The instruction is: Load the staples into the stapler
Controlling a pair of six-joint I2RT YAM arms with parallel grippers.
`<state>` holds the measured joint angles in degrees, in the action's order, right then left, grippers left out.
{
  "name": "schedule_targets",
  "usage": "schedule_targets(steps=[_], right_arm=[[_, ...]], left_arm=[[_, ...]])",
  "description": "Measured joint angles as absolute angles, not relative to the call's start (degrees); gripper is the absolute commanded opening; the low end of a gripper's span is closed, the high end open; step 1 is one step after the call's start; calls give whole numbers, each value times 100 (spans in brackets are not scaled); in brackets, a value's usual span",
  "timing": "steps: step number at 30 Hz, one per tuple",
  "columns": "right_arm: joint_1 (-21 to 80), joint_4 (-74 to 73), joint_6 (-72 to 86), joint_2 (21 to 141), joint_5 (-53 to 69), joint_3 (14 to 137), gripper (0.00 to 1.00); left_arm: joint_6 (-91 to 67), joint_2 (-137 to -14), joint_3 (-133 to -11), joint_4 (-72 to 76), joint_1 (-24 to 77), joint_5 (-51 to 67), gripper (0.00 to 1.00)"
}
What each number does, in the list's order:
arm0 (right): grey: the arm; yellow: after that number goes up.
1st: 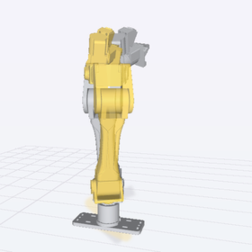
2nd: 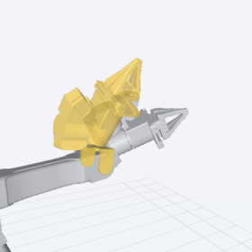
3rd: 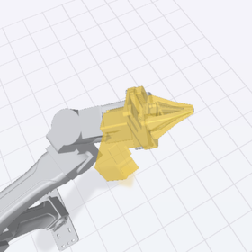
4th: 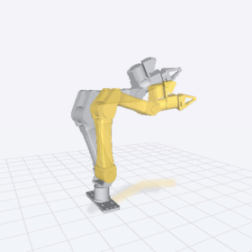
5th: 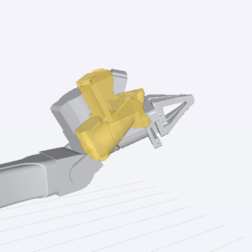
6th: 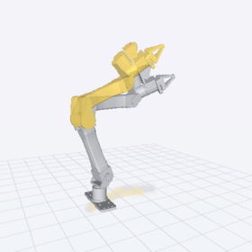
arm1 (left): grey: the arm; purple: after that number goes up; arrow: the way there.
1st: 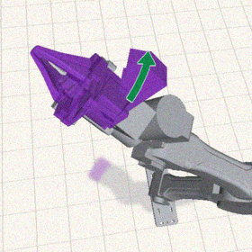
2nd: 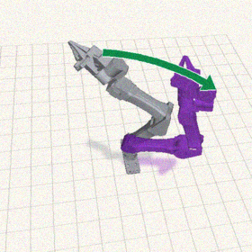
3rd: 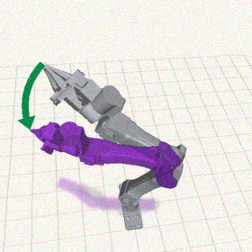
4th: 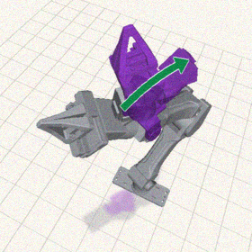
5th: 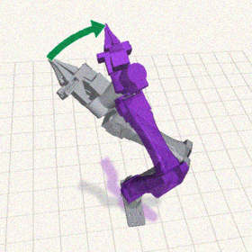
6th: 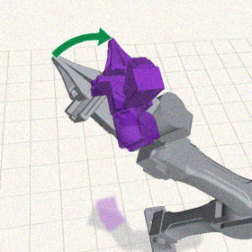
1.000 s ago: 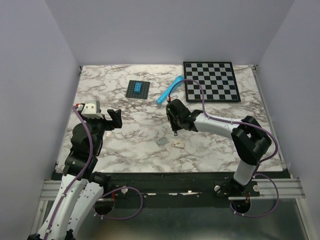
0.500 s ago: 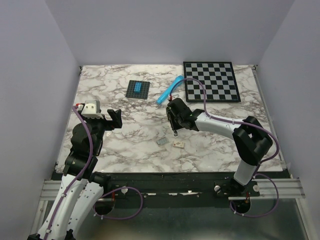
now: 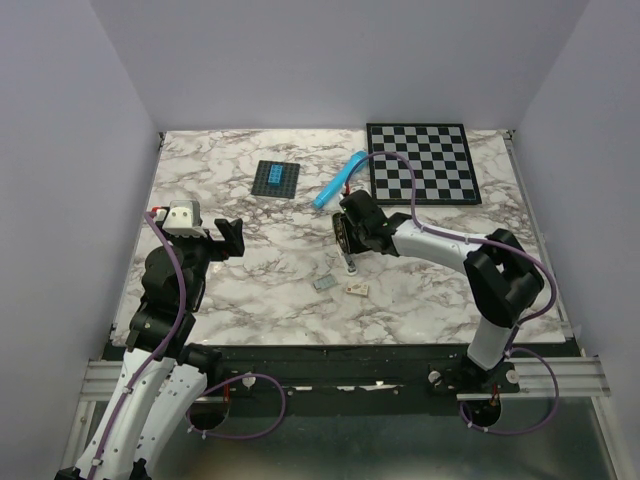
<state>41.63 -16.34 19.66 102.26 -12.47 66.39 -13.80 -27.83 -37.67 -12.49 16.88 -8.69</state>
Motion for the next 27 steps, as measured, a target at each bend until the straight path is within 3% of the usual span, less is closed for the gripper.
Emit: schedule_targets(steps=[27], right_arm=[[4163,-1723,1964,10252,-851,6536,40]], left_arm=[[-1380,-2818,-3767,-1247,1686,-843,99]])
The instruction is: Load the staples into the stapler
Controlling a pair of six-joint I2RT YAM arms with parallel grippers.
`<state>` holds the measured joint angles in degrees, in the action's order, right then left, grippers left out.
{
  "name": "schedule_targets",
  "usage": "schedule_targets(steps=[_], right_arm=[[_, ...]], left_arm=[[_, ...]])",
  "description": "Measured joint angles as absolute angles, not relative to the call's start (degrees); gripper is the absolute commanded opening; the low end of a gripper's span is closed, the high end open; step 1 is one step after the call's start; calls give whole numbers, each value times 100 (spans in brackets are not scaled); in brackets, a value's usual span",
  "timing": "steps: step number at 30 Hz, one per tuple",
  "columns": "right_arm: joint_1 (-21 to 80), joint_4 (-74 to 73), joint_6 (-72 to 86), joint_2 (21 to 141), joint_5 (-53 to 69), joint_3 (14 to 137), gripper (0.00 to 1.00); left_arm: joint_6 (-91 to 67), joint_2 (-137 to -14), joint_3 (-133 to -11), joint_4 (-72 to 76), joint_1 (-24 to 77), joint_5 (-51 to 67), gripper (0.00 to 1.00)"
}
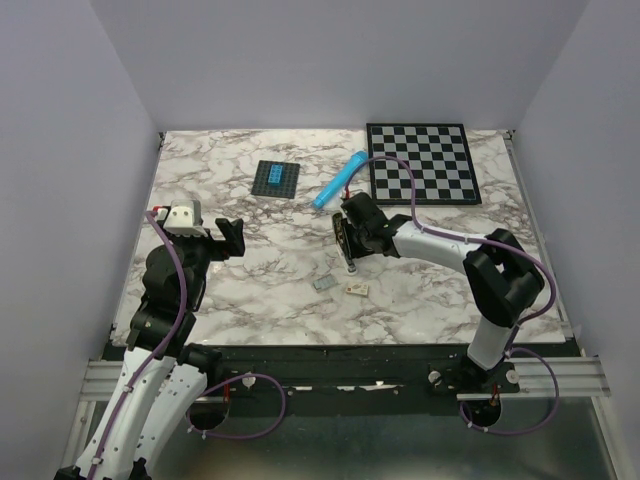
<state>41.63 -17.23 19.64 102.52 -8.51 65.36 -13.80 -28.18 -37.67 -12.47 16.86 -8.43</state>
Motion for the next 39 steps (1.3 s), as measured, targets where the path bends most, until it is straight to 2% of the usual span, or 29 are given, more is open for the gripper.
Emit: schedule_targets(steps=[18,24,32,39], right_arm=[[4163,-1911,1957,9926,-668,6230,40],[4163,-1927,1911,9489,-609,6160,42],[4163,-982,1581,8667,-161,5389,52],[4263,-451,1404,8888,-8,4814,50]], left_arm=[[-1380,-2838,-3767,-1243,1686,-827,99],[-1378,-2858,-3763,-1192,1686,-770,99],[-1350,-2982,-3671,-1015,1684,-368,99],[-1310,-3225,-3581,-784,1682,266,99]])
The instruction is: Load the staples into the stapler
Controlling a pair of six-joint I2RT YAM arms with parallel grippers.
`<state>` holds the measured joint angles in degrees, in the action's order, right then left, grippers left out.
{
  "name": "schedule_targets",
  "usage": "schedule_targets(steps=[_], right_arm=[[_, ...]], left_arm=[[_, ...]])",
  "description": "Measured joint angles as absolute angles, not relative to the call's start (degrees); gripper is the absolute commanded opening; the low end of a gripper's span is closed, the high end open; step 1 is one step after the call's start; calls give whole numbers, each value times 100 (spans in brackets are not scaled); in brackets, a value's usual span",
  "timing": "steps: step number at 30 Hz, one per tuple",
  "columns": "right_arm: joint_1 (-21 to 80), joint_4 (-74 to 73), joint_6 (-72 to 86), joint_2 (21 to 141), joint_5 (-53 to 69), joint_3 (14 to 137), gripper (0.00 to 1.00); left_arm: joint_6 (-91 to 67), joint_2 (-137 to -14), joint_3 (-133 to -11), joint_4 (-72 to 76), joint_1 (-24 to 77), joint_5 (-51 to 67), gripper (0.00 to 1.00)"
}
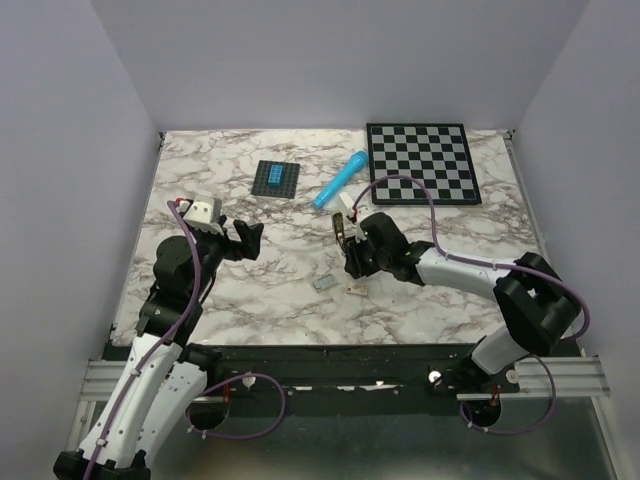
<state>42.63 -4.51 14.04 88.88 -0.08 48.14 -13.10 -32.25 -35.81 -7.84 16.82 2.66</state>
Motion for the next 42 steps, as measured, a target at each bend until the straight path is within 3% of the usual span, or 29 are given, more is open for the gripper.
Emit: schedule_targets(steps=[7,13,20,23,31,39,42], right_arm=[[4307,36,1326,9129,-64,4674,44],[4307,217,1214,9310,-211,4674,31],[4307,311,1020,9312,-311,4646,6],[4307,357,790,9312,-263,4641,2],[4303,598,-21,9491,392,4731,1],[4307,893,-489,9537,1033,4759,1],[4307,939,-607,9537,1181,4759,1]], left_arm=[[-1293,-3406,-3500,-615,1653,674,99],[-1286,-3566,-3465,-482,1647,934,99],[-1245,-3920,-3420,-152,1645,1498,99],[-1138,-4281,-3420,93,1645,1796,99],[-95,-5378,-3422,666,1636,2720,99],[722,-6569,-3312,1802,727,5116,99],[1361,-7264,-3605,1400,556,5793,99]])
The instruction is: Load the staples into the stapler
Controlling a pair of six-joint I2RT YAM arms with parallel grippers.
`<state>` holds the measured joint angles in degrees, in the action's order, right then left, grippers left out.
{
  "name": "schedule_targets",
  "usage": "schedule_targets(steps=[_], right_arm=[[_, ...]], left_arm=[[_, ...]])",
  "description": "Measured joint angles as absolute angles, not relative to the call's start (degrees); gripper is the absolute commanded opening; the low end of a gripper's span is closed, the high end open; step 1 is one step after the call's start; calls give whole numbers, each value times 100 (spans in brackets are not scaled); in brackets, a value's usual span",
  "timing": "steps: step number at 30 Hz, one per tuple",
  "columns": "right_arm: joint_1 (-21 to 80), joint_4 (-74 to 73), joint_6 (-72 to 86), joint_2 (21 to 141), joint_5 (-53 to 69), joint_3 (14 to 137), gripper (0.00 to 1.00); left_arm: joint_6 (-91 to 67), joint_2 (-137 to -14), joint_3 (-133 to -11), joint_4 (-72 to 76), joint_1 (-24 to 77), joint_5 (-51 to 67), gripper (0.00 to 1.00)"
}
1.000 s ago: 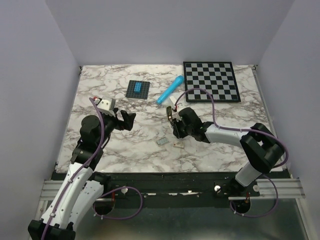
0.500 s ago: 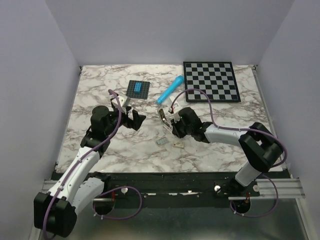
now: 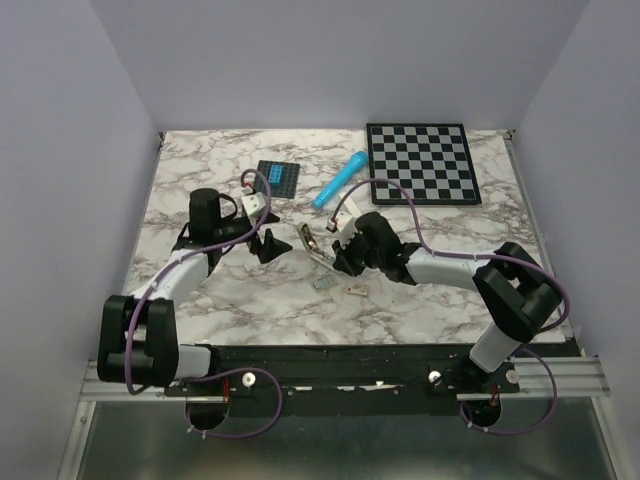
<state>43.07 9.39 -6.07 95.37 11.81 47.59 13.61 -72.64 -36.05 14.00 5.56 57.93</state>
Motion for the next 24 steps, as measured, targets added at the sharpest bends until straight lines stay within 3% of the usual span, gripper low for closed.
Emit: schedule_targets(steps=[6,14,24], right_arm=[[4307,1022,-777,9537,1363,4685,1],[4311,1138,-941,9358,1831,4412,1],[4383,1387,-1105,9008,2169,4217,1]], left_arm=[[3470,-8248,-4873,-609,537,6318,99],[5048,-8281,-4945,-2003,666,6495,99],[5765,-8287,-5100,-2663,1022,6497,98]])
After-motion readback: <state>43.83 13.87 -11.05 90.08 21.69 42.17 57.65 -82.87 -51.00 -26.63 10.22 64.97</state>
